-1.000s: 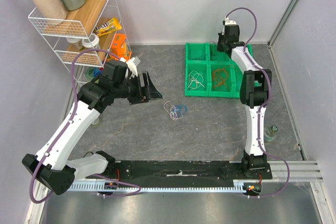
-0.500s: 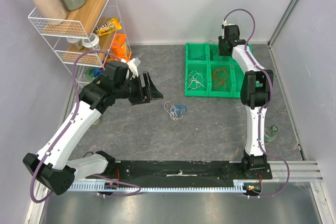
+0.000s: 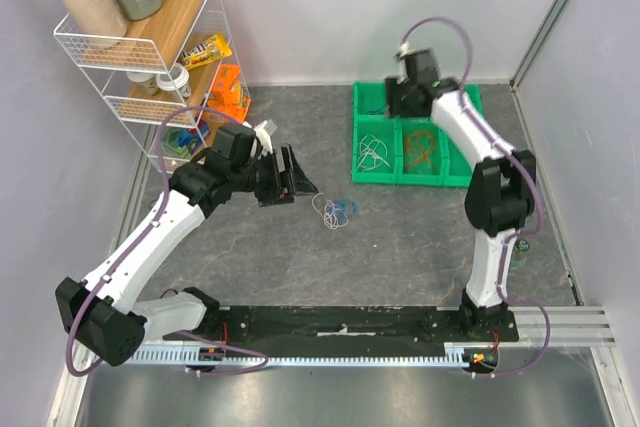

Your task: Untangle the cables

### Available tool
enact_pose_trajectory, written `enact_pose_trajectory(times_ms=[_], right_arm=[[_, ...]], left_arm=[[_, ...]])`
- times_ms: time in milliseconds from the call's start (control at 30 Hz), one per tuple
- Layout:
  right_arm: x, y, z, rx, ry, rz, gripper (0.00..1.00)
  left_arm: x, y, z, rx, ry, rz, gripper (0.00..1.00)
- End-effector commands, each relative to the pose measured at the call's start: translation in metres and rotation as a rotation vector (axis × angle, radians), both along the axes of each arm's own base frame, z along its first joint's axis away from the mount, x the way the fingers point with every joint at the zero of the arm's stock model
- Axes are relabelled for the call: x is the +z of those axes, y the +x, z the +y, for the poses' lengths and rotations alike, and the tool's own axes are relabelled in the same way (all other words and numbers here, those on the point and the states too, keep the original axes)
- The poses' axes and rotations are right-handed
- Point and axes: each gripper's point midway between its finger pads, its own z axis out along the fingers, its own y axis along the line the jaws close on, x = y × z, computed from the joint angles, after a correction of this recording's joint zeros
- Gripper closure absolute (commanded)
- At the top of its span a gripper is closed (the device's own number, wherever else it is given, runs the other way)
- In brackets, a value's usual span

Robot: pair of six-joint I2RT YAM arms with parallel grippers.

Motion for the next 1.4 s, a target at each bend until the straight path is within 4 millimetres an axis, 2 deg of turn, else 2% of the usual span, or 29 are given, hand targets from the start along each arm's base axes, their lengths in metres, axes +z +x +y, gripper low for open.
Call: enact_pose_trajectory(times_ms=[0, 33, 67, 133, 167, 267, 333, 467, 567, 700, 833, 1000, 1033, 1167, 1367], right_arm=[[0.013, -0.112, 0.139, 0.376, 0.163, 0.043, 0.34], [0.011, -0.139, 0.160, 0.451, 0.176, 0.040, 0.34], [0.000, -0.163, 0.169, 0.488, 0.174, 0.058, 0.34], [-0.011, -0.203, 0.176, 0.530, 0.186, 0.081, 0.35], [-0.027, -0.224, 0.175, 0.548, 0.192, 0.118, 0.37], [-0.039, -0.259, 0.167, 0.545, 0.240, 0.145, 0.39], [-0.047, -0.271, 0.160, 0.529, 0.268, 0.144, 0.40], [-0.061, -0.274, 0.149, 0.462, 0.266, 0.136, 0.44], [-0.070, -0.263, 0.148, 0.416, 0.272, 0.140, 0.45], [-0.071, -0.254, 0.155, 0.414, 0.311, 0.158, 0.48], [-0.084, -0.246, 0.154, 0.402, 0.324, 0.192, 0.49], [-0.089, -0.239, 0.168, 0.431, 0.366, 0.227, 0.51], [-0.091, -0.237, 0.169, 0.432, 0.359, 0.228, 0.51], [-0.096, -0.228, 0.165, 0.436, 0.304, 0.223, 0.51], [-0.107, -0.228, 0.169, 0.461, 0.299, 0.260, 0.50]], left_arm=[[-0.017, 0.010, -0.011, -0.001, -0.041, 0.017, 0.21], [-0.023, 0.009, -0.012, 0.001, -0.044, 0.024, 0.22], [-0.028, 0.009, -0.013, 0.000, -0.051, 0.033, 0.23], [-0.042, 0.006, -0.016, -0.013, -0.056, 0.068, 0.25], [-0.052, 0.003, -0.017, -0.024, -0.053, 0.095, 0.26], [-0.080, 0.000, -0.020, -0.062, -0.023, 0.167, 0.31], [-0.096, 0.001, -0.023, -0.082, -0.007, 0.205, 0.32], [-0.117, 0.011, -0.036, -0.122, -0.014, 0.251, 0.35], [-0.133, 0.020, -0.044, -0.131, -0.012, 0.294, 0.38], [-0.154, 0.032, -0.052, -0.146, 0.013, 0.333, 0.44], [-0.174, 0.049, -0.045, -0.119, 0.116, 0.317, 0.44], [-0.185, 0.058, -0.053, -0.132, 0.114, 0.348, 0.43], [-0.188, 0.058, -0.054, -0.133, 0.114, 0.362, 0.43], [-0.195, 0.051, -0.058, -0.149, 0.089, 0.397, 0.55], [-0.199, 0.042, -0.053, -0.143, 0.092, 0.410, 0.63]])
